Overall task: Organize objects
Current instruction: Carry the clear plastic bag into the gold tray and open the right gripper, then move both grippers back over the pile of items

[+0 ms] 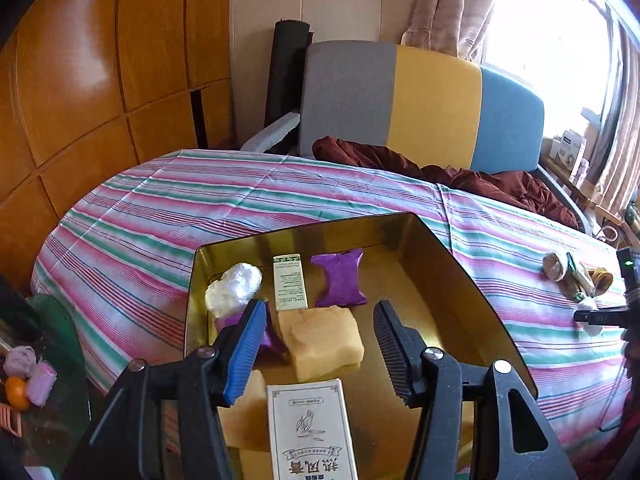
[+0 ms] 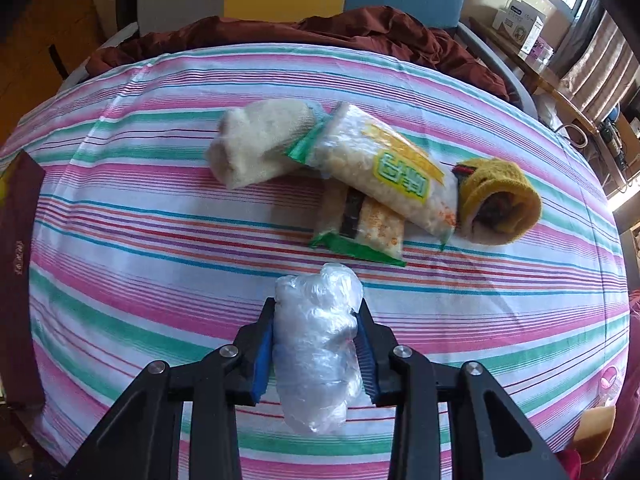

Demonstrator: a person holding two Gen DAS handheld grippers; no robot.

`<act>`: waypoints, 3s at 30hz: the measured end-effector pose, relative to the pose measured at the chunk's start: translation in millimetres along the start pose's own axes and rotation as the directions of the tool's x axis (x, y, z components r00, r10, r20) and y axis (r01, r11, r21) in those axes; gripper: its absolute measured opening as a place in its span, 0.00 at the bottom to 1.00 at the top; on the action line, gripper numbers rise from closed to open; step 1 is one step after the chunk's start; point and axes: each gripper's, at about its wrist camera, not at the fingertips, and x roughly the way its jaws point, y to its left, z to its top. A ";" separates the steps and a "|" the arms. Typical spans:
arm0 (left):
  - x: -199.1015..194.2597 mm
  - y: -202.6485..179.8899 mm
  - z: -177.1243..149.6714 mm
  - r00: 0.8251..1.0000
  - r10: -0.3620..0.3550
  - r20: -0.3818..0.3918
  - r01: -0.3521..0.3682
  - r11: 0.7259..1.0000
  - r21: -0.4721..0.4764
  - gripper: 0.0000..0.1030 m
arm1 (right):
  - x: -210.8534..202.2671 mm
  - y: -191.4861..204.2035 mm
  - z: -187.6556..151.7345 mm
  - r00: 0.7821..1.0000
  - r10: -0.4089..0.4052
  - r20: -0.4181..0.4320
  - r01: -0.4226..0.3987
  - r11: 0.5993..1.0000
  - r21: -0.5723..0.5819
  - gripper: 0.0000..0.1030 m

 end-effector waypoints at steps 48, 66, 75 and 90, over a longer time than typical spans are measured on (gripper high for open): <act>-10.2 37.8 -4.9 0.999 0.023 0.024 -0.021 0.996 -0.087 0.65 | -91.4 259.5 -38.9 0.842 0.540 0.004 -0.508 0.794 -0.333 0.62; -11.5 -34.6 6.1 0.997 -0.070 0.016 0.068 0.994 0.091 0.67 | -81.0 51.0 4.3 0.959 0.208 0.193 -0.207 0.978 -0.027 0.64; -1.2 -88.3 11.9 0.993 -0.118 -0.018 0.119 0.975 0.187 0.69 | -48.9 -81.5 -0.1 0.972 0.022 0.233 -0.104 0.932 0.348 0.74; 34.5 -223.1 13.8 0.942 -0.288 -0.174 0.329 0.897 0.294 0.70 | -48.0 -158.1 -30.5 0.965 0.111 0.238 -0.243 0.719 0.651 0.76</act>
